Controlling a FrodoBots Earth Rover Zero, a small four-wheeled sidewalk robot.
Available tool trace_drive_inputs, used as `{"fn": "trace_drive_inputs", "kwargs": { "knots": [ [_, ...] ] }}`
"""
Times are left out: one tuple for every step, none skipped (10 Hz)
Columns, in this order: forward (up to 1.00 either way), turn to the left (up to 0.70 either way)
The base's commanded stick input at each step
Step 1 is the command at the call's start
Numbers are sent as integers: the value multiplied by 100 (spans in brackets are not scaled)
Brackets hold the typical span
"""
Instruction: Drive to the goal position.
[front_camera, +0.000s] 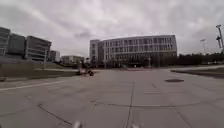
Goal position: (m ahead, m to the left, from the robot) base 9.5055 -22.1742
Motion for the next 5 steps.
{"fn": "trace_drive_inputs", "kwargs": {
  "knots": [
    [70, -26],
    [70, -34],
    [70, -34],
    [70, -8],
    [70, 0]
  ]
}}
